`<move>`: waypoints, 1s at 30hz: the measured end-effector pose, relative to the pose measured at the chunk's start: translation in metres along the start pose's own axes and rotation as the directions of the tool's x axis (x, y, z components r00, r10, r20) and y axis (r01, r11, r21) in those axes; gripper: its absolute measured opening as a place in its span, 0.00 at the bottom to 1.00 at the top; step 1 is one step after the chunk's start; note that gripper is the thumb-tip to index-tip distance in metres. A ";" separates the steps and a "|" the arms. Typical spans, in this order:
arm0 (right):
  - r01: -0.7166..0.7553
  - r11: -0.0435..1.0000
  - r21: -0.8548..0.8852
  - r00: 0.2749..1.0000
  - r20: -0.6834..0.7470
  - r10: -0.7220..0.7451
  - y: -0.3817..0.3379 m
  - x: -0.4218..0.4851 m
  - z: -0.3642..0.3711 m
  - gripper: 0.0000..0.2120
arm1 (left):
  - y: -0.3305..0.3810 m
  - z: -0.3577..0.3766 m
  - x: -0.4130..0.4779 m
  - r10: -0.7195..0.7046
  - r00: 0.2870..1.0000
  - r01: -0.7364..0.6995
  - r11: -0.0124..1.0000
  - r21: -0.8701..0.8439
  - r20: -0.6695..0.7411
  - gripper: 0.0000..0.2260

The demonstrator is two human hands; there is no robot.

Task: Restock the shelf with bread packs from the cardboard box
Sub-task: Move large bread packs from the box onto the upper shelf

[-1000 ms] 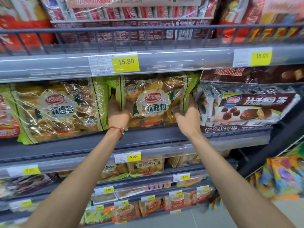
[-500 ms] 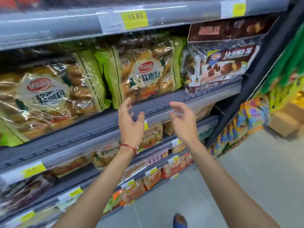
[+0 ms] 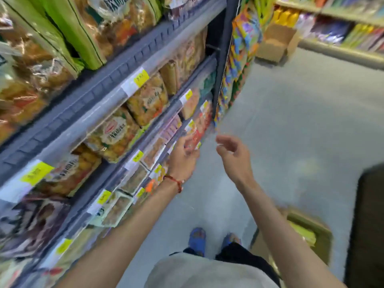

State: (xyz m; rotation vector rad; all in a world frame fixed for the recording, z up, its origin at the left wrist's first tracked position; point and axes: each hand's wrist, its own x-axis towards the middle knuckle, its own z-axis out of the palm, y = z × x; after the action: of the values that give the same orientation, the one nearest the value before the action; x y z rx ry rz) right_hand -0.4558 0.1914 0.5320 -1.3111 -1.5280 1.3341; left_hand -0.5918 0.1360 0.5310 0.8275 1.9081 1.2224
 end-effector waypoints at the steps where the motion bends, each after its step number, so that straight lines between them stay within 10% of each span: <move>1: -0.029 1.000 -0.007 0.999 -0.033 0.029 0.012 -0.017 -0.013 0.14 | -0.006 0.009 -0.012 -0.018 0.999 0.018 1.000 0.003 0.049 0.18; 15: -0.356 0.915 0.188 0.842 -0.360 0.402 0.163 -0.320 -0.198 0.14 | -0.097 0.171 -0.264 -0.189 0.811 0.056 0.967 0.248 0.554 0.14; 30: -0.521 0.822 0.229 0.728 -0.383 0.568 0.254 -0.412 -0.347 0.13 | -0.131 0.295 -0.388 -0.321 0.719 0.115 0.930 0.349 0.616 0.14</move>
State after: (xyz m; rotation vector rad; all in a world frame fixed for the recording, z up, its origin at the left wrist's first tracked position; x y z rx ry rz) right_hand 0.0265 -0.1327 0.4029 -1.9321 -0.7649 1.3067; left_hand -0.1553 -0.0852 0.4081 0.9860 1.5226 0.3956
